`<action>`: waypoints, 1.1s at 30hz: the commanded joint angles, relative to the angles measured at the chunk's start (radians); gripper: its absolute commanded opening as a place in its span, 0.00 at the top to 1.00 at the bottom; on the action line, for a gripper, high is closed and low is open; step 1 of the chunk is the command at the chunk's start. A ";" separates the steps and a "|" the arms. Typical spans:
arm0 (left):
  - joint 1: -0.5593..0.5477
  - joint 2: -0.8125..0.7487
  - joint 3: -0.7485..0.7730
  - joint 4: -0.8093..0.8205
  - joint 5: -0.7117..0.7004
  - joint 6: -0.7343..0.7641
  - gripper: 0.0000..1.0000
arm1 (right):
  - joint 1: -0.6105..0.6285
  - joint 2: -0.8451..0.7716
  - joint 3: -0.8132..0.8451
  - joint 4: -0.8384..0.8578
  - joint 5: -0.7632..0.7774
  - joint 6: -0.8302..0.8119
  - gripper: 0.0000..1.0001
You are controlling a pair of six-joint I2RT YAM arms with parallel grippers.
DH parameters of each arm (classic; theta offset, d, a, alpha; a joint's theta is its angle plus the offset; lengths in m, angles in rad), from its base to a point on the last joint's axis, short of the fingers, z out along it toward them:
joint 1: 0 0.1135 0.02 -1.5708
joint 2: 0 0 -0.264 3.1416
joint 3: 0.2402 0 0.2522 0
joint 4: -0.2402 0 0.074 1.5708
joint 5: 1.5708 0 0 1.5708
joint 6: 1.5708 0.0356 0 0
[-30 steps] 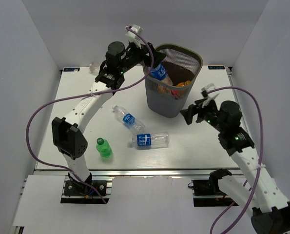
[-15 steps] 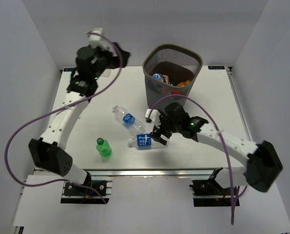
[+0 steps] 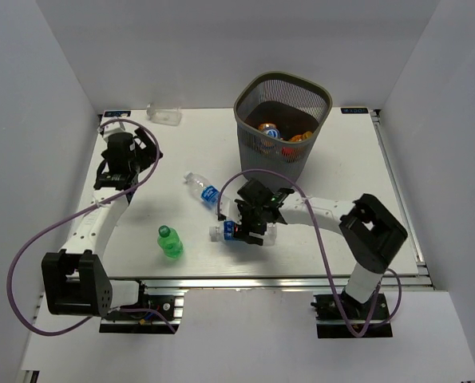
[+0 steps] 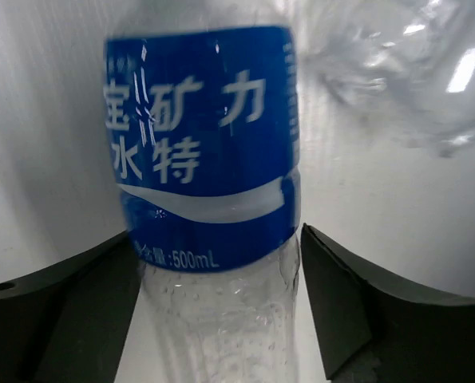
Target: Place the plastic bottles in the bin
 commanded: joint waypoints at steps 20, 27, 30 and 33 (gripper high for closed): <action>0.015 -0.275 -0.077 -0.116 -0.156 -0.151 0.02 | -0.183 -0.391 0.308 0.534 0.221 0.261 0.72; 0.013 -0.331 -0.093 -0.142 -0.147 -0.172 0.02 | -0.370 -0.068 0.689 0.291 0.280 0.386 0.40; 0.010 -0.326 -0.094 -0.147 -0.140 -0.180 0.02 | -0.378 -0.041 0.692 0.285 0.323 0.401 0.19; 0.008 -0.300 -0.085 -0.163 -0.118 -0.191 0.02 | -0.388 -0.056 0.686 0.290 0.359 0.410 0.11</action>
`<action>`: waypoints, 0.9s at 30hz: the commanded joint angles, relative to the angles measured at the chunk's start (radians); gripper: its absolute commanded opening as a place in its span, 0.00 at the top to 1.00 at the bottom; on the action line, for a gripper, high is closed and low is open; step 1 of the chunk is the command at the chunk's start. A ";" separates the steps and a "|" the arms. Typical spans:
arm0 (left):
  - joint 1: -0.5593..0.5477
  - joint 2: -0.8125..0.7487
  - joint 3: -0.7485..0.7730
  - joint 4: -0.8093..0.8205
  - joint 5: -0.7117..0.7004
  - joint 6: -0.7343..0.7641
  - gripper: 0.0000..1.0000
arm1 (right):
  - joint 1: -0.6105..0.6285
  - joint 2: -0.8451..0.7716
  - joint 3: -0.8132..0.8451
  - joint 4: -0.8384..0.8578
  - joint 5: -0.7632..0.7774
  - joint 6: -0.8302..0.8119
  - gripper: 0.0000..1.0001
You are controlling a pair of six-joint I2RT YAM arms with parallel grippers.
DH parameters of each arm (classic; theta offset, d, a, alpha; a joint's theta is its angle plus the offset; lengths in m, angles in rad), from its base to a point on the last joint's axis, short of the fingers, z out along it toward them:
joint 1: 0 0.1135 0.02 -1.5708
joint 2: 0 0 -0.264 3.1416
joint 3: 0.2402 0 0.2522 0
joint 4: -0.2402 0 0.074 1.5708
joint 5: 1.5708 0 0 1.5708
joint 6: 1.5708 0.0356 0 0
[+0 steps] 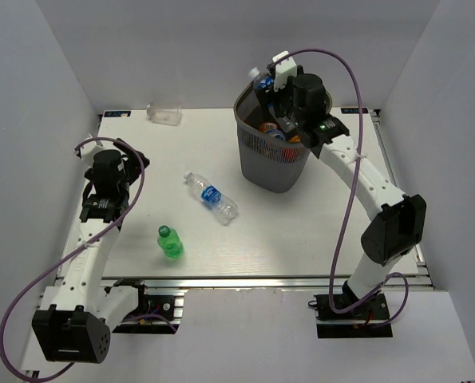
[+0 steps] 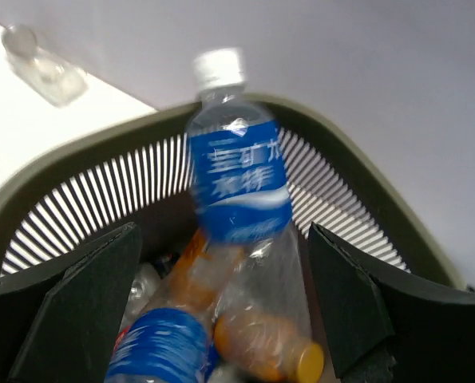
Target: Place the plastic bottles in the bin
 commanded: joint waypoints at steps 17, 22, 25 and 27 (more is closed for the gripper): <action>-0.063 0.015 0.129 -0.392 0.370 0.254 0.02 | -0.158 -0.397 -0.259 0.128 -0.129 0.093 0.11; -0.165 0.002 0.078 -0.524 0.280 0.290 0.02 | -0.221 -0.524 -0.388 0.157 -0.158 0.128 0.11; -0.262 0.030 0.041 -0.541 0.228 0.265 0.02 | -0.244 -0.580 -0.453 0.168 -0.169 0.142 0.11; -0.316 0.039 0.012 -0.523 0.229 0.259 0.02 | -0.254 -0.595 -0.476 0.165 -0.181 0.144 0.11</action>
